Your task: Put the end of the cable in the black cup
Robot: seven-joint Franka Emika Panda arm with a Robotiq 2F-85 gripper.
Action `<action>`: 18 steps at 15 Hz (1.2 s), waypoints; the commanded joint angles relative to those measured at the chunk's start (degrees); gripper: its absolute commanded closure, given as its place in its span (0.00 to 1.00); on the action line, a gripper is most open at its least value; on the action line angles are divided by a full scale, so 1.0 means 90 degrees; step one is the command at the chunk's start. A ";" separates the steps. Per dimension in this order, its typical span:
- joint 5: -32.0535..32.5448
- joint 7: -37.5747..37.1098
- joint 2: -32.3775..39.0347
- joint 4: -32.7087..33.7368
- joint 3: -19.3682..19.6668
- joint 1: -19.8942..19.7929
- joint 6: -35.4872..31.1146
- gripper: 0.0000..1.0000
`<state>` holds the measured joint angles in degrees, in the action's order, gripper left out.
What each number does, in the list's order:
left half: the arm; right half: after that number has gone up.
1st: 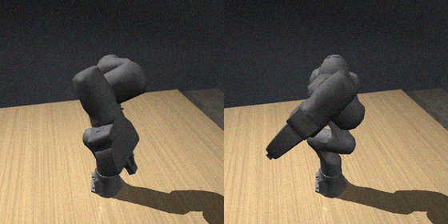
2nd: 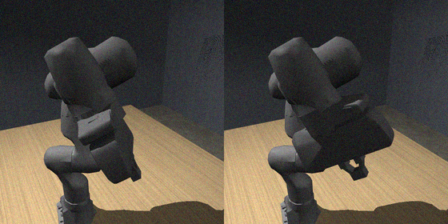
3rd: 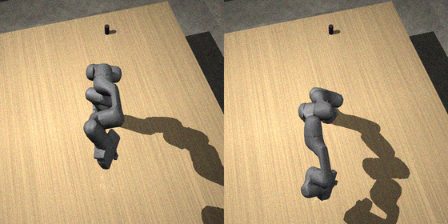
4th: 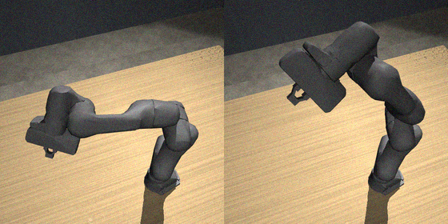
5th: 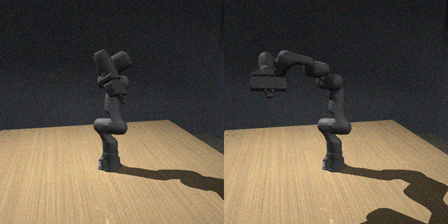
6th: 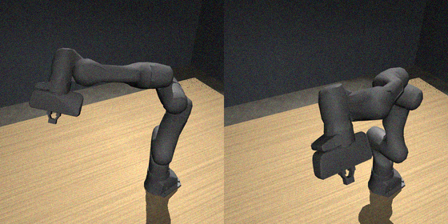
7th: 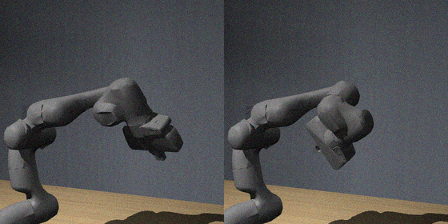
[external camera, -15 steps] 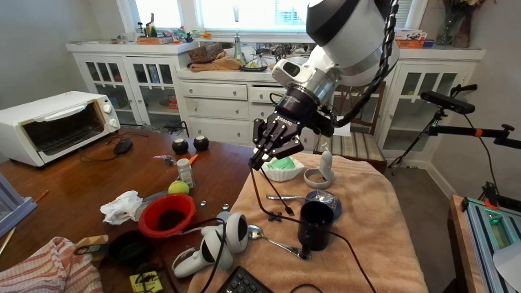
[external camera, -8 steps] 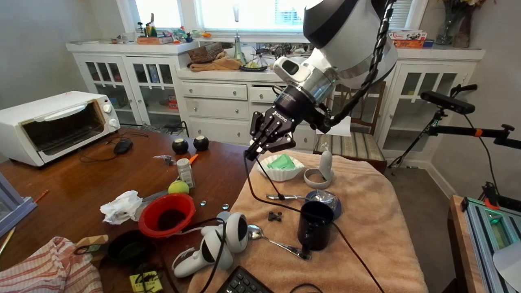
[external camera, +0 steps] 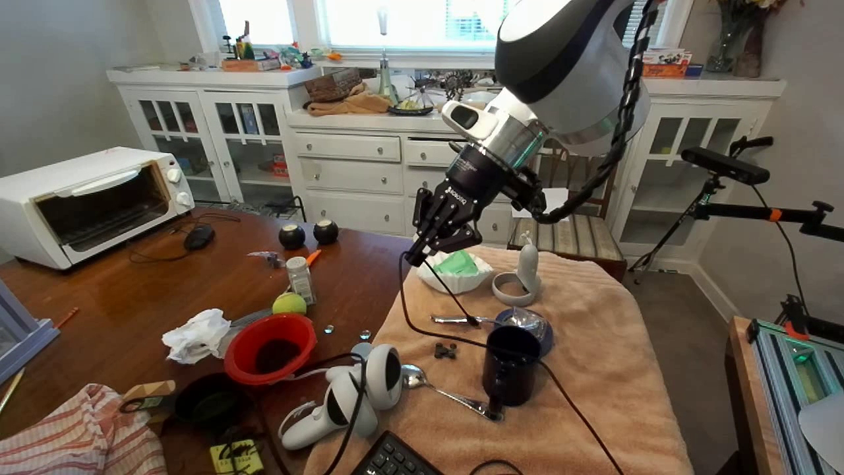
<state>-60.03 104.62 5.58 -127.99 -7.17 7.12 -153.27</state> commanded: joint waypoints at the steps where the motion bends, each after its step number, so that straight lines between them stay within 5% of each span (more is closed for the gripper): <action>1: 0.0729 -0.1034 -0.0169 -0.0180 -0.0049 0.0061 -0.0159 0.99; 14: 0.3882 -0.4524 -0.0475 -0.0233 -0.0178 0.0078 0.0418 0.99; 18: 0.4038 -0.4779 -0.0527 -0.0251 -0.0229 0.0085 0.0751 0.99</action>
<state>-25.45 64.15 2.30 -129.22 -8.94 7.99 -149.38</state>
